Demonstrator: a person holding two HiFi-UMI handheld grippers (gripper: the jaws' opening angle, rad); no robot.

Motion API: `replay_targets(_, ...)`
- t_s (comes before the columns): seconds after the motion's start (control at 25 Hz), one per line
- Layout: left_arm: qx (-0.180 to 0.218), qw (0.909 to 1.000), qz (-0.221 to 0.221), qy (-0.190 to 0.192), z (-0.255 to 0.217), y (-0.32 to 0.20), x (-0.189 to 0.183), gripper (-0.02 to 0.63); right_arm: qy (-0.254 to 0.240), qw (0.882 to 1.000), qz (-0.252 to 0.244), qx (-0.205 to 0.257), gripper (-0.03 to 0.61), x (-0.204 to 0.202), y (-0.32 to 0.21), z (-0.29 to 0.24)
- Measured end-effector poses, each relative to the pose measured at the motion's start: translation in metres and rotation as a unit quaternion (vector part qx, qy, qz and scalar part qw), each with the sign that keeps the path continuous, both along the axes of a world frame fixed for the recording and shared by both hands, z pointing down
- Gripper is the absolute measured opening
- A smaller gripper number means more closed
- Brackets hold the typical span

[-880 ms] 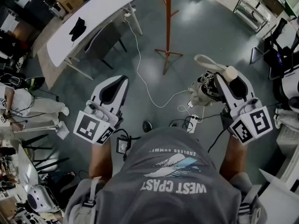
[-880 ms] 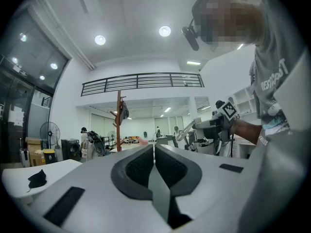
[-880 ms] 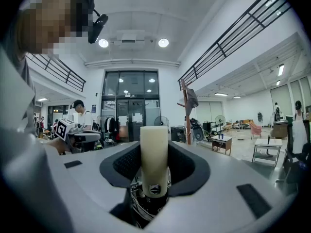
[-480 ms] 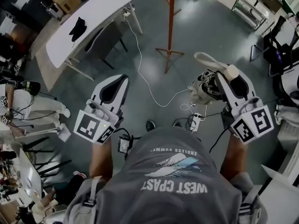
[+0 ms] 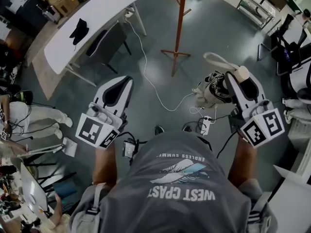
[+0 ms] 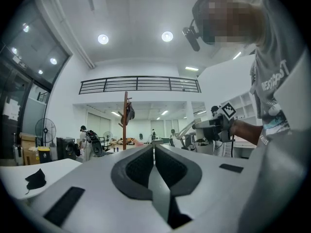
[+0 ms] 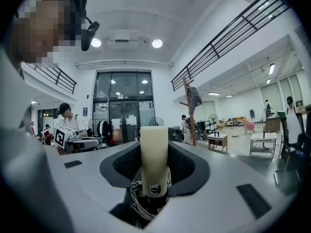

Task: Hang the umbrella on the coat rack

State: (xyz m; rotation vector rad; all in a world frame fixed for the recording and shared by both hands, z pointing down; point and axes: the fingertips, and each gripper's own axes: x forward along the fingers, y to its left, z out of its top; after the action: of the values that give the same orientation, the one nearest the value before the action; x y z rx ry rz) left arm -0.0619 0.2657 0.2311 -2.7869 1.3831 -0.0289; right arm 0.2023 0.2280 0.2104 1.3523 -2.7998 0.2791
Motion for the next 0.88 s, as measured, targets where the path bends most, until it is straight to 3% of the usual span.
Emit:
replay_targets(0.24,0.004,0.9998,0.016,0.007,0.001,-0.006,-0.021,0.023,-0.004,1.0,0.012,0.0,0.172,-0.023,-0.001,-0.002)
replay_targets(0.56,0.001,0.9997,0.021,0.012,0.004,-0.023,-0.021,0.023,0.001,1.0,0.012,0.004,0.172,-0.026,-0.017,-0.006)
replay_targets(0.88,-0.004,0.9999,-0.009,0.003,0.004,-0.048,-0.007,0.023,-0.004,1.0,-0.012,0.0,0.172,-0.01,-0.058,-0.001)
